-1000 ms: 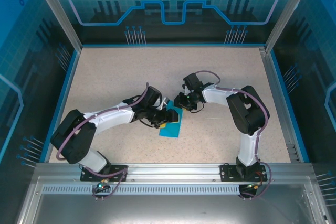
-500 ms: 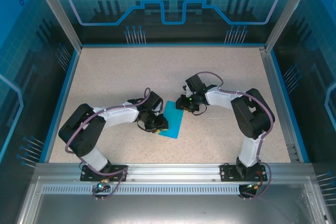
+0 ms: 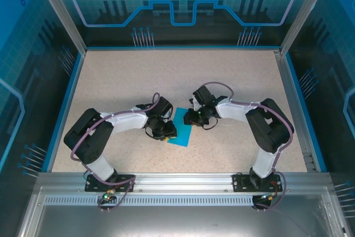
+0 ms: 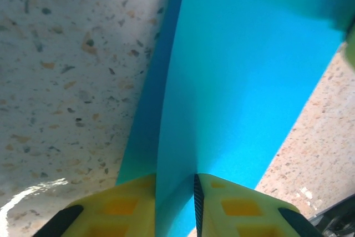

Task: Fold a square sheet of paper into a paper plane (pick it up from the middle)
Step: Fold the triangle a second time at the center of the table.

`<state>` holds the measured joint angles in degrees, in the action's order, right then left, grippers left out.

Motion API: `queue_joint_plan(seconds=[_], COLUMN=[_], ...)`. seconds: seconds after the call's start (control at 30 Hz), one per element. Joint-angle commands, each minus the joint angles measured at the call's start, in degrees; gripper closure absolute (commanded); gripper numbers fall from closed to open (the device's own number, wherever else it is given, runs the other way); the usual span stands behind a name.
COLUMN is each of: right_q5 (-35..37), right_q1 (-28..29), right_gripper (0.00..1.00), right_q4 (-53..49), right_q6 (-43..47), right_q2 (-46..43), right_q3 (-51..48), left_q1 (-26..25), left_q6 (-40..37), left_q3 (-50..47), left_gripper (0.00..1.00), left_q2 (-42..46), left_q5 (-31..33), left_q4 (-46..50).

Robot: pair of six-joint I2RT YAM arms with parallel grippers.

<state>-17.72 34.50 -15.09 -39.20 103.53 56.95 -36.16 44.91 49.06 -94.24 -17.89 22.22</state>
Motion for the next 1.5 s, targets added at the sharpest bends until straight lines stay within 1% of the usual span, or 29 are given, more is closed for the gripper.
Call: queue_joint_plan(seconds=[0.0, 0.1, 0.2, 0.27, 0.43, 0.5, 0.6, 0.8, 0.9, 1.0, 1.1, 1.23, 1.47], right_q5=[-0.8, 0.0, 0.9, 1.1, 1.0, 0.3, -1.3, -1.7, -2.4, -5.2, -8.1, -9.2, -11.2], right_q1=[0.3, 0.3, 0.3, 0.2, 0.2, 0.0, -1.4, -4.9, -6.1, -6.1, -5.1, -3.4, -2.3], right_gripper=[0.72, 0.73, 0.74, 0.74, 0.75, 0.75, 0.74, 0.69, 0.65, 0.61, 0.59, 0.59, 0.66], right_q4=[-0.6, -1.8, -3.1, -3.5, -3.5, -3.0, -0.8, 0.4, 1.1, 3.6, 6.9, 9.3, 12.5], right_q6=[-0.5, -0.6, -0.9, -1.1, -1.7, -1.9, -2.6, -2.5, -2.4, -2.4, -2.7, -3.1, -4.2], right_q2=[2.6, 3.7, 4.7, 5.2, 5.5, 4.7, 1.3, -8.4, -12.7, -15.7, -16.1, -14.8, -10.8], right_q3=[-0.6, -0.2, 0.2, 0.3, 0.2, -0.1, -1.7, -6.1, -10.3, -13.5, -15.4, -15.2, -14.3], left_q1=[-0.2, -0.2, -0.2, -0.2, -0.1, 0.0, 0.2, 0.9, 1.0, 1.1, 1.2, 1.2, 1.3], left_q6=[-0.1, 0.6, 2.2, 2.7, 3.2, 4.3, 5.6, 7.4, 7.6, 7.8, 8.0, 7.8, 7.5], left_q3=[1.1, 0.8, 0.3, 0.3, 1.1, 1.1, 0.8, -0.1, -0.1, 0.1, 0.2, 0.1, -0.1], left_gripper=[0.75, 0.71, 0.63, 0.60, 0.56, 0.55, 0.56, 0.56, 0.56, 0.58, 0.62, 0.67, 0.70], left_q2=[3.6, 5.0, 6.1, 6.3, 4.7, 3.0, 1.1, -1.2, -1.6, -2.0, -2.3, -2.0, -1.6], left_q5=[-2.8, -5.9, -9.4, -10.6, -11.0, -10.1, -9.4, -9.7, -9.7, -9.4, -9.2, -8.7, -8.1], left_q4=[-0.2, -2.8, -6.9, -8.9, -11.7, -12.8, -14.9, -18.5, -19.1, -19.2, -19.1, -18.5, -17.7])
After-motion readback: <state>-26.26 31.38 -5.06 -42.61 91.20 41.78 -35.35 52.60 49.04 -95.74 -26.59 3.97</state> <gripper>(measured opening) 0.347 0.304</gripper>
